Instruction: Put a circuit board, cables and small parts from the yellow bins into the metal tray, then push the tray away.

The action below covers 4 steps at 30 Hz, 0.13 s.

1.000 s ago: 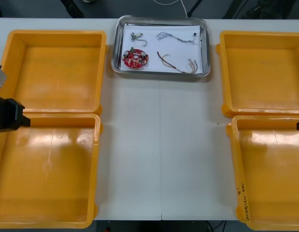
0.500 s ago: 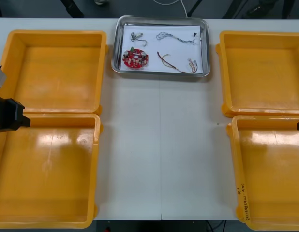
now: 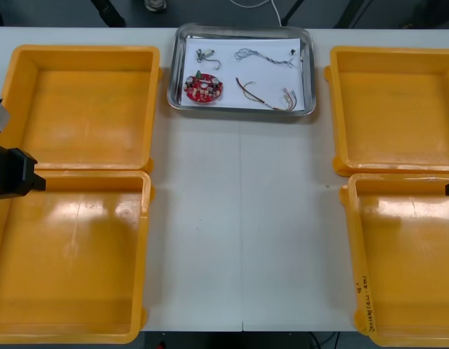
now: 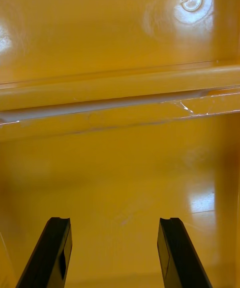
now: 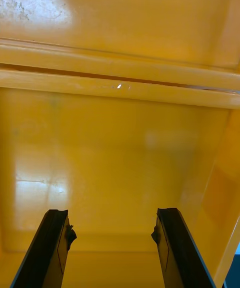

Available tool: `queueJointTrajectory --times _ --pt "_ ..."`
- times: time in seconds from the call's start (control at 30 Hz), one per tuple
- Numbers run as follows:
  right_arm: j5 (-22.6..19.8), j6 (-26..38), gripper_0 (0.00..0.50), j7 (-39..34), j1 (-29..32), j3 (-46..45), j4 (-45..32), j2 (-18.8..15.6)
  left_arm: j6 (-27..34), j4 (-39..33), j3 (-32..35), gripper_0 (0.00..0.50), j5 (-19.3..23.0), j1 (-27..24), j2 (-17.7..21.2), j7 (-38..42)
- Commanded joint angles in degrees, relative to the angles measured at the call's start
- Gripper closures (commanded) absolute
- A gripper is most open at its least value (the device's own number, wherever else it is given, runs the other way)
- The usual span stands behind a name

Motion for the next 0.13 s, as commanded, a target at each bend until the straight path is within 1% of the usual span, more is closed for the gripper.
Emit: queueJointTrajectory --times 0.03,0.13 --pt "-0.26 0.41 0.000 -1.16 0.44 0.65 -0.53 -2.58 0.35 -1.48 1.72 0.000 0.39 0.55 2.40 1.93" --pt "-0.26 0.41 0.000 -1.16 0.44 0.65 -0.53 -2.58 0.35 -1.48 1.72 0.000 0.39 0.55 2.40 1.93"
